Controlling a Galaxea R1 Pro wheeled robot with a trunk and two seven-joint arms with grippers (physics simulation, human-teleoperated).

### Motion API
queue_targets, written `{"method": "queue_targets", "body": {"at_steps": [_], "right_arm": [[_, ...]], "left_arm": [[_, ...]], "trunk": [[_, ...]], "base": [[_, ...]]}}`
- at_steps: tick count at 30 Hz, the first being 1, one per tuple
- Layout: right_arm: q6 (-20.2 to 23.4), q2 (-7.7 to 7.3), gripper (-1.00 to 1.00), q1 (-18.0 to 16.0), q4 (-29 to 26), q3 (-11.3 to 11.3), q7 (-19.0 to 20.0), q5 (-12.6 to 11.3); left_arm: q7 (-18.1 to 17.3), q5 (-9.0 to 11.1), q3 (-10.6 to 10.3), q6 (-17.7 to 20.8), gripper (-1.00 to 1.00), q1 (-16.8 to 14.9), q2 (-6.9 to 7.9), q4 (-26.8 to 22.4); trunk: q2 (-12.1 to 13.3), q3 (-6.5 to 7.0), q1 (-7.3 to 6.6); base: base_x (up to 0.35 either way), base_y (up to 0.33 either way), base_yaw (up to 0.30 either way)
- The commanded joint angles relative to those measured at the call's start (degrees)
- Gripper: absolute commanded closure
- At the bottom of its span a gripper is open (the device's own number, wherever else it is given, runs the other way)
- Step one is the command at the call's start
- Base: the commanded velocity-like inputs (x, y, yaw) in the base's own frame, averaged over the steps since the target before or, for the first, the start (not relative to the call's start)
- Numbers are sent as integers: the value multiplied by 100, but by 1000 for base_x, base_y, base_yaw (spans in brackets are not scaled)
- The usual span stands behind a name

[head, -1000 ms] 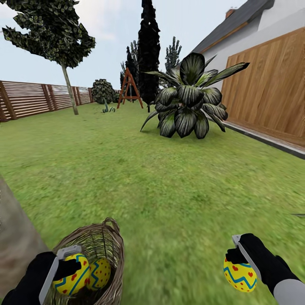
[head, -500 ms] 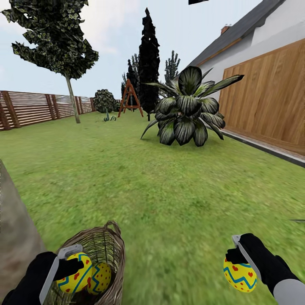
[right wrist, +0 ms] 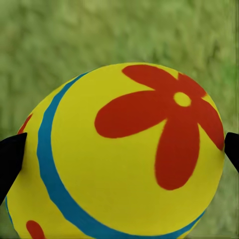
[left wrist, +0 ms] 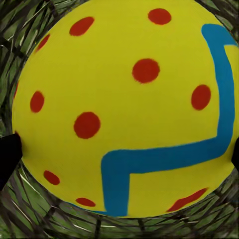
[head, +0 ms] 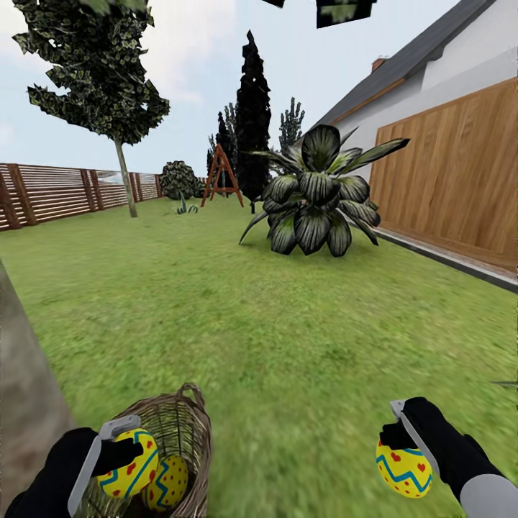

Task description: Take the three Easter eggs out of the wicker basket on the lawn in the garden, then place them on the lawn next to a single tree (choose any tree) so that all three eggs are next to the same tree and none are left in the basket.

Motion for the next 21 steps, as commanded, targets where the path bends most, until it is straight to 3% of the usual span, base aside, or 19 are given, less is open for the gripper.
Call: {"method": "queue_targets", "body": {"at_steps": [1, 4, 7, 21], "right_arm": [[20, -8, 100, -7, -5, 26, -24, -54], [20, -8, 100, -6, 59, 26, -23, -54], [20, -3, 100, -7, 91, 26, -24, -52], [20, 53, 100, -7, 162, 34, -24, -45]], "left_arm": [[0, 24, 0, 29, 100, -3, -35, -6], [-12, 26, -3, 22, 100, -3, -148, -6], [-11, 29, -4, 20, 100, -3, -157, -6], [-9, 37, 17, 20, 100, -3, -161, -6]], "trunk": [[38, 12, -26], [159, 66, -92], [279, 120, -157], [841, 371, -465]], "base": [[-229, -151, 0], [-253, -174, 0], [-191, -161, 0], [-4, -6, 0]]}}
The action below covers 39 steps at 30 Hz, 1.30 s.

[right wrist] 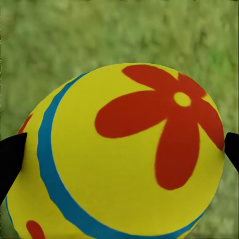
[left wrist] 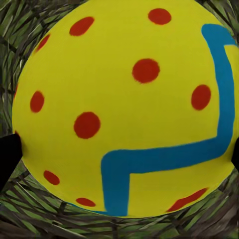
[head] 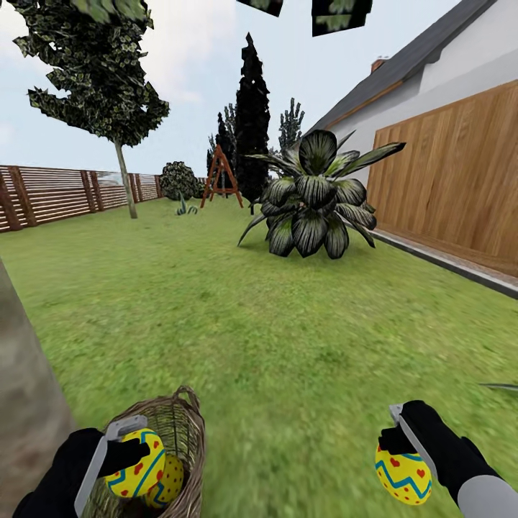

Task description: Take the three Easter eggs out of the wicker basket on the lawn in the garden, then place them on the lawn next to a single tree (choose any tree) so that all three eggs are next to the same tree and none are left in the basket.

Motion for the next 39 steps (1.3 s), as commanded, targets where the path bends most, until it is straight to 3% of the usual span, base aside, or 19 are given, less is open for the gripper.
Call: {"method": "queue_targets", "body": {"at_steps": [1, 12, 19, 39], "right_arm": [[21, -8, 100, -4, -6, 28, -23, -53], [21, -8, 100, -2, -5, 26, -23, -53], [21, -10, 100, -3, -5, 26, -23, -53], [21, -8, 100, -3, -5, 23, -23, -53]], "left_arm": [[0, 30, 6, 27, 100, -3, -3, -4], [0, 13, -3, 27, 100, -3, -14, -7], [6, 12, -12, 27, 100, -3, -14, -4], [9, 12, -12, 27, 100, -3, -31, -4]], "trunk": [[39, 12, -24], [480, 209, -265], [760, 335, -419], [1563, 694, -858]], "base": [[0, 0, 0], [-1, 0, 0], [-243, 0, 0], [-3, 0, 0]]}}
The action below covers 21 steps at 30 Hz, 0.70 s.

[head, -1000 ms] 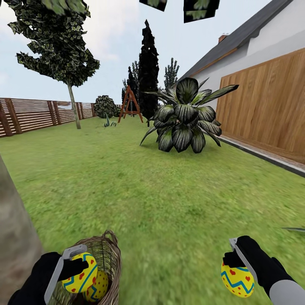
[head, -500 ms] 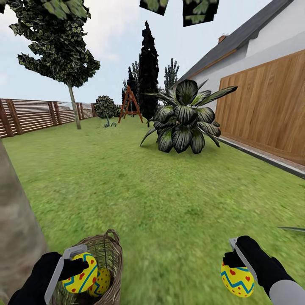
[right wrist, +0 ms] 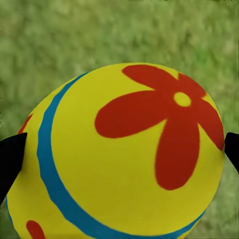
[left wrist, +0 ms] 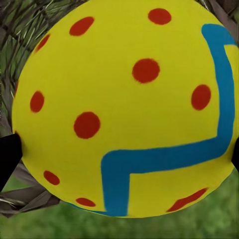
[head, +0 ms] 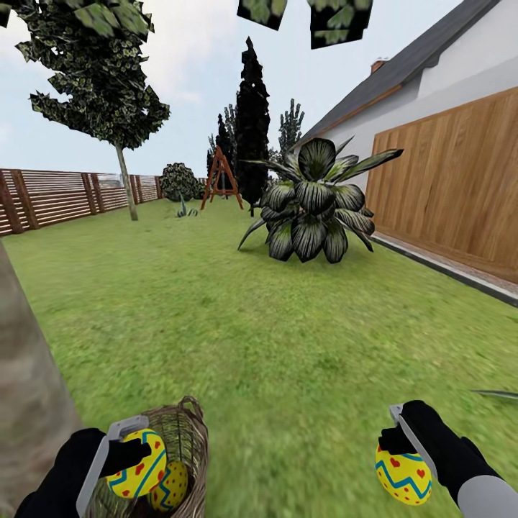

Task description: Take the three Easter eggs out of the wicker basket on the lawn in the garden, then place them on the lawn next to a single tree (choose any tree) so that all three eggs are next to the same tree and none are left in the basket.

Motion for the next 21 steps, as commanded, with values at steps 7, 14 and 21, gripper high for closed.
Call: {"method": "queue_targets", "body": {"at_steps": [7, 14, 21], "right_arm": [[19, -9, 100, -4, -6, 24, -23, -53], [20, -11, 100, -5, 2, 24, -23, -53], [13, -8, 100, -3, 3, 32, -23, -53]], "left_arm": [[-1, 32, 0, 27, 100, -3, -5, -5], [0, 32, -1, 27, 100, -3, -62, -5], [0, 24, -1, 27, 100, -3, -96, -6]], "trunk": [[279, 120, -155], [560, 245, -309], [841, 371, -463]], "base": [[-49, 0, 0], [-142, 0, 0], [-171, -61, 0]]}}
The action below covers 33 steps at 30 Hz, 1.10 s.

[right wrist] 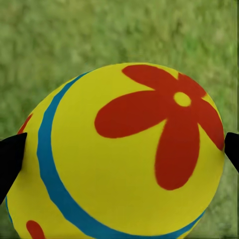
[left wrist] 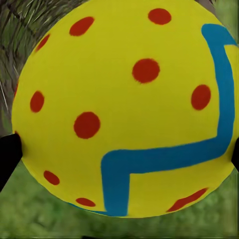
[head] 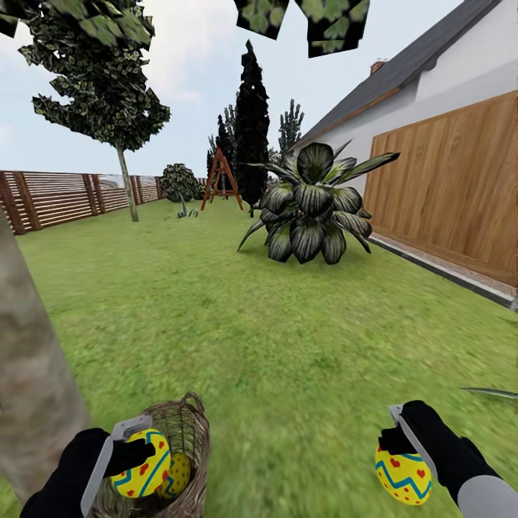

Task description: Take the three Easter eggs out of the wicker basket on the lawn in the garden, then place them on the lawn next to a single tree (choose any tree) so that all three eggs are next to the same tree and none are left in the basket.

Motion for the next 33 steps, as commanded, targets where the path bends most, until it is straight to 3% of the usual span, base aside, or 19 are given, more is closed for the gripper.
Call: {"method": "queue_targets", "body": {"at_steps": [1, 13, 25, 33], "right_arm": [[19, -7, 100, -4, -5, 28, -22, -52], [19, 71, 100, -5, 4, 28, -22, -52], [19, 71, 100, -3, 4, 29, -22, -52], [19, 71, 100, -6, 4, 29, -22, -52]], "left_arm": [[-1, 30, 9, 29, 100, -3, -2, -6], [-1, 60, 14, 25, 100, -3, -2, -7], [-17, 74, 27, 37, 100, -3, -11, -13], [-219, 65, 36, 38, 100, -3, -38, -14]], "trunk": [[38, 12, -26], [519, 227, -290], [1001, 443, -553], [1321, 586, -729]], "base": [[-281, -173, 0], [-315, -24, 0], [-297, 162, 0], [-284, 185, 0]]}}
